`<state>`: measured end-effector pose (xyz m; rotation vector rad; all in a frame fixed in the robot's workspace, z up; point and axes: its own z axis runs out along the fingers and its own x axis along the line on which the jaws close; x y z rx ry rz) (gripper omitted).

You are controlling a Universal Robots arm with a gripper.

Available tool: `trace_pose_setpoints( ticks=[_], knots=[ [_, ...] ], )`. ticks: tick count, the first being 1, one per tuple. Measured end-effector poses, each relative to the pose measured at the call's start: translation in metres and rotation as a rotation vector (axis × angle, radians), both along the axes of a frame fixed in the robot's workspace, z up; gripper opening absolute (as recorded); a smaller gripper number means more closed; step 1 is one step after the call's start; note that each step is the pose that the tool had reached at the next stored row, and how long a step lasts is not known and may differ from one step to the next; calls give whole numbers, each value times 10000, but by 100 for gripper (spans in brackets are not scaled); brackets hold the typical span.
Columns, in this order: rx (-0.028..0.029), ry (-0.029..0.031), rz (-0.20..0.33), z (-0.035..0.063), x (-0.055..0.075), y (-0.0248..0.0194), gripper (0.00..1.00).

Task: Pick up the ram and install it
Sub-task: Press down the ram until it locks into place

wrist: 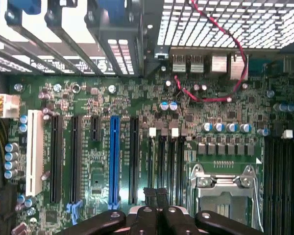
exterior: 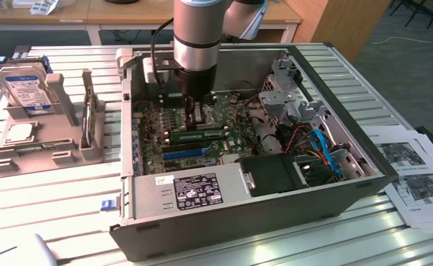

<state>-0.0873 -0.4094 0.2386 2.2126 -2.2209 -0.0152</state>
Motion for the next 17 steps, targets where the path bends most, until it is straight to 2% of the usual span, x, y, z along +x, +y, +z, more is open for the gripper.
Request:
trace_pose_setpoints(
  ticks=[17],
  knots=[
    [0,-3,0,0,0,0,10]
  ],
)
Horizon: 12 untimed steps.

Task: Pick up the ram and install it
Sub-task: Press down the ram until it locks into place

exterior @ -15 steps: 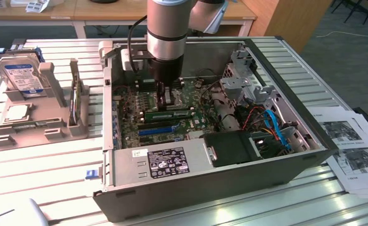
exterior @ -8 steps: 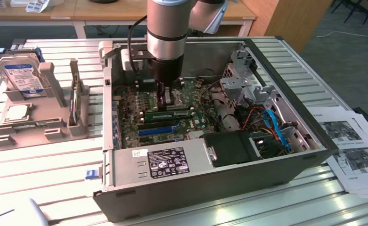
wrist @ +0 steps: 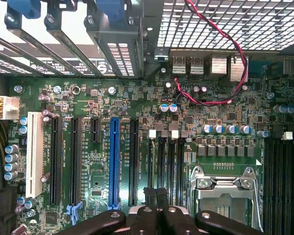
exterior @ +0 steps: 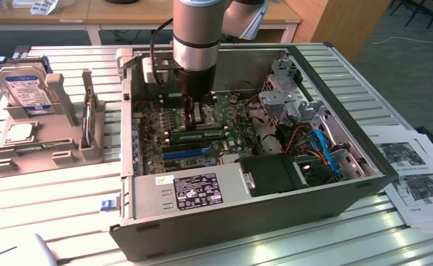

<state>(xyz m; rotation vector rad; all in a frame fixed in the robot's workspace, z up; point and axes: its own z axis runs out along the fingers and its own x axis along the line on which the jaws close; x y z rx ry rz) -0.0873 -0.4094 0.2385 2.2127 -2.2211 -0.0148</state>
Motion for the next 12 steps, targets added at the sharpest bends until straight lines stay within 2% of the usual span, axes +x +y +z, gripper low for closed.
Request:
trace_pose_setpoints(
  ticks=[12],
  knots=[
    [0,1,0,0,43,0,10]
  ],
)
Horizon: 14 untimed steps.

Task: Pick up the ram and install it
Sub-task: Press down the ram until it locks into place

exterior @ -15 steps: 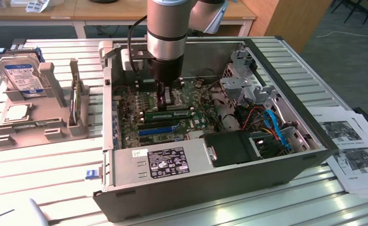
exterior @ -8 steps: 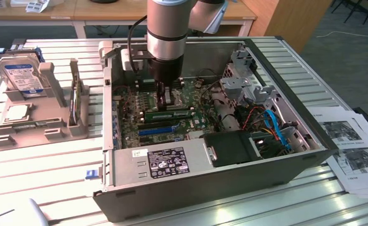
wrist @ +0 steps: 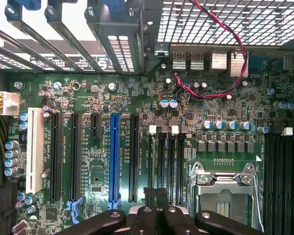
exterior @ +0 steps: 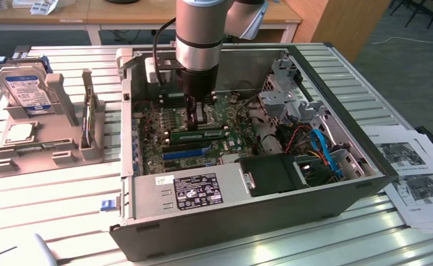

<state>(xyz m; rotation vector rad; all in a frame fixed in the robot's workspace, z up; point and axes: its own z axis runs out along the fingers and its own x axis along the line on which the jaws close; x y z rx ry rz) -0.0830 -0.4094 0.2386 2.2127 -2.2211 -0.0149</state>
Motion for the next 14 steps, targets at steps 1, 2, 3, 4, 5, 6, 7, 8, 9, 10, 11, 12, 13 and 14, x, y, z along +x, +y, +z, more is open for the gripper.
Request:
trace_pose_setpoints(
  ticks=[1,2,3,4,5,6,7,8,9,10,11,12,13,14],
  knots=[
    [1,-1,0,0,0,0,10],
    [1,-1,0,-3,0,1,10],
    [4,-3,0,-10,1,1,10],
    [1,-1,1,-15,1,0,10],
    [0,0,0,-18,0,0,10],
    [-1,1,0,-19,0,0,10],
    [-2,1,0,-19,0,0,10],
    [-2,1,1,-19,0,0,10],
    [0,0,0,-20,0,0,10],
    [0,0,0,-20,0,0,10],
    [2,-1,0,-23,0,0,10],
    [5,-3,0,-29,1,1,10],
    [2,-1,0,-35,0,0,10],
    [0,0,0,-39,0,0,10]
  ],
)
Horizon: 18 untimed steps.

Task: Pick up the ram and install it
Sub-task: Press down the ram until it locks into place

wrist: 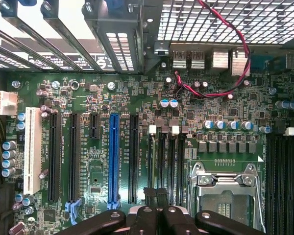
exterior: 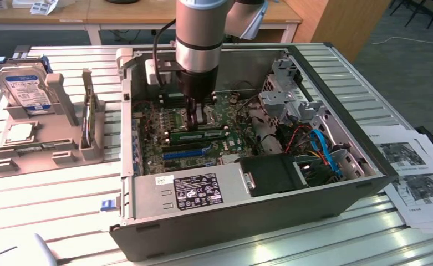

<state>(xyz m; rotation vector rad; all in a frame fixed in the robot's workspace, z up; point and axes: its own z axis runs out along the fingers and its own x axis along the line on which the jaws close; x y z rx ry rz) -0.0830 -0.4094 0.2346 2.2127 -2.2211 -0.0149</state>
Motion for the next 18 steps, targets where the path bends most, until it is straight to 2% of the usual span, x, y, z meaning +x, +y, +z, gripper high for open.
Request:
trace_pose_setpoints(
  ticks=[18],
  knots=[
    [3,-2,0,-34,0,0,10]
  ],
)
